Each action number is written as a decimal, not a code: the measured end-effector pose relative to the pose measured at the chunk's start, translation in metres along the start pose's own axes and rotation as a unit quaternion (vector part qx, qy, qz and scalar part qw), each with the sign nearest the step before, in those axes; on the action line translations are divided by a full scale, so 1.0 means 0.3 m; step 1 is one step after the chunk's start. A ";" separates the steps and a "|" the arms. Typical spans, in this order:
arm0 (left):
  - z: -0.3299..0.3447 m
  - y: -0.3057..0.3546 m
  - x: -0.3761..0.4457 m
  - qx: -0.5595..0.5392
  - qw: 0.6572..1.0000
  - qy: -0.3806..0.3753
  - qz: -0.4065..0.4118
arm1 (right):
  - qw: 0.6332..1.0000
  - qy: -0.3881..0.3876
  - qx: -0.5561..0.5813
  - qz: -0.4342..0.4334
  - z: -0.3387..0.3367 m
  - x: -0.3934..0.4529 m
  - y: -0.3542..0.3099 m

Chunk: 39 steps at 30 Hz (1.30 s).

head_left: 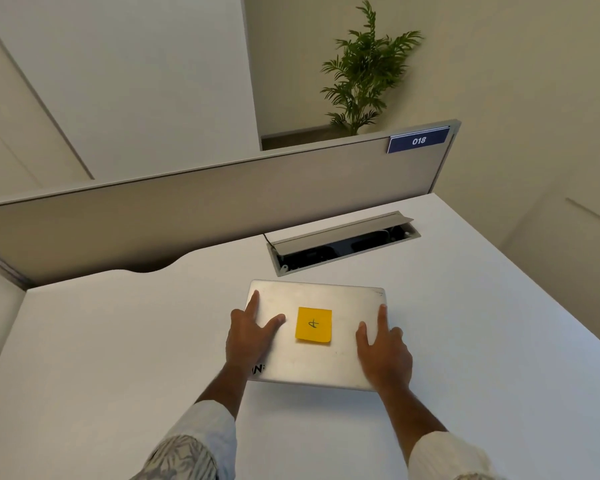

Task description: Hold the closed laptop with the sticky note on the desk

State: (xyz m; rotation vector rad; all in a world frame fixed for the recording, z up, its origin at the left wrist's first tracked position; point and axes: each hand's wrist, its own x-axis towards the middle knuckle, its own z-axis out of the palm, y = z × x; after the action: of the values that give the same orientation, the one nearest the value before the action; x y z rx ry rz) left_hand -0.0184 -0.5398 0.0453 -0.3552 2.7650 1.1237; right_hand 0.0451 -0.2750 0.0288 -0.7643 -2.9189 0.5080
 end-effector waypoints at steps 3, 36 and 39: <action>-0.014 -0.048 -0.004 0.005 1.000 -0.001 -0.008 | 1.000 -0.002 -0.006 -0.003 0.030 -0.028 -0.020; -0.023 -0.339 -0.032 0.036 0.999 -0.002 -0.023 | 0.999 -0.035 -0.004 0.009 0.220 -0.217 -0.101; -0.015 -0.340 -0.048 0.122 0.992 0.012 0.005 | 0.999 -0.037 -0.014 0.007 0.218 -0.221 -0.101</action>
State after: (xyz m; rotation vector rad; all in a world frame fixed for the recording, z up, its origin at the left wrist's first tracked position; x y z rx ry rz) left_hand 0.0226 -0.6115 -0.0166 -0.3280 2.8837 0.7747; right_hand 0.0784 -0.3516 -0.0224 -0.7861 -2.9956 0.5091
